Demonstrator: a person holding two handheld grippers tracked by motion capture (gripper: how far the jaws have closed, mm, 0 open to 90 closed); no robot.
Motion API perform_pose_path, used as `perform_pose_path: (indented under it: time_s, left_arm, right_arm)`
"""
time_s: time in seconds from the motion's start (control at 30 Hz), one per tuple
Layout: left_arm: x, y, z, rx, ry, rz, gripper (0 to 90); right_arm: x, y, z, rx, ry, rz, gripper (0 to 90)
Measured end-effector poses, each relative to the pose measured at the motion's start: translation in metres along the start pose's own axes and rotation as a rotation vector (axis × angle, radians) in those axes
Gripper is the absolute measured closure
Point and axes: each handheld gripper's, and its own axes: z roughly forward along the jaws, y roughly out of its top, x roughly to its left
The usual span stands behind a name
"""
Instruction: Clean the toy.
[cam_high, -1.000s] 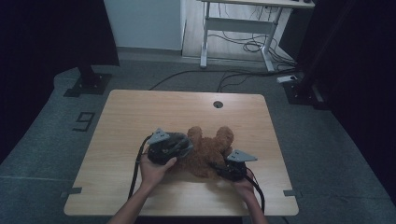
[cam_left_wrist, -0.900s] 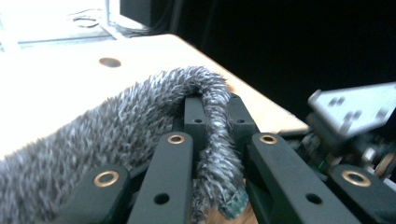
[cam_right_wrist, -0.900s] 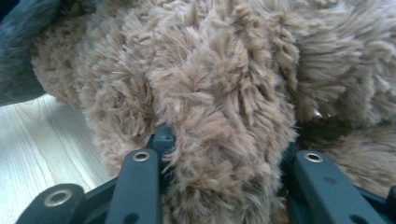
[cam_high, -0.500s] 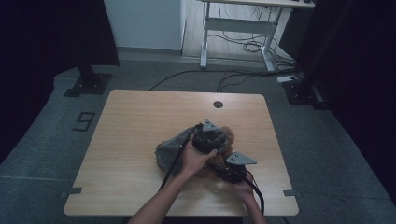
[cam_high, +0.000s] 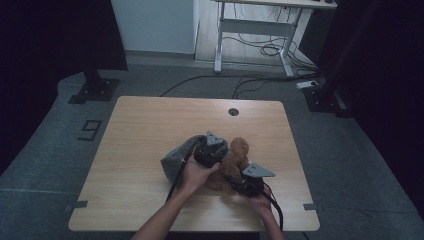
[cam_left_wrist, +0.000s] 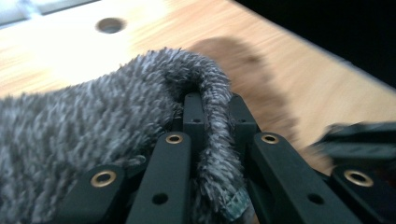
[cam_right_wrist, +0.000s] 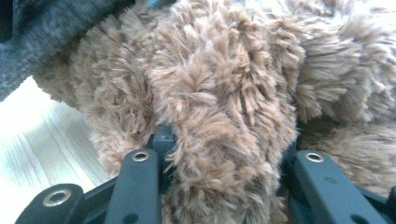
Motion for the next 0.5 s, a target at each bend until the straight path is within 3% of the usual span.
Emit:
perform_pose_path:
  time_s: [0.1, 0.17, 0.3, 0.5]
  left_arm:
    - [0.018, -0.011, -0.009, 0.01, 0.029, -0.019, 81.8]
    - [0.026, -0.019, -0.017, -0.001, 0.026, -0.031, 82.0]
    - [0.033, -0.03, -0.034, -0.045, 0.0, -0.045, 82.0]
    - [0.043, -0.04, -0.061, -0.1, 0.025, -0.048, 81.8]
  right_arm:
    - [-0.001, 0.0, 0.0, 0.001, -0.002, 0.001, 59.1]
    - [0.0, 0.0, 0.0, 0.001, -0.004, 0.004, 59.1]
    - [0.0, 0.0, 0.001, 0.0, -0.007, 0.01, 59.1]
    - [0.0, 0.0, 0.0, 0.003, -0.008, 0.017, 59.0]
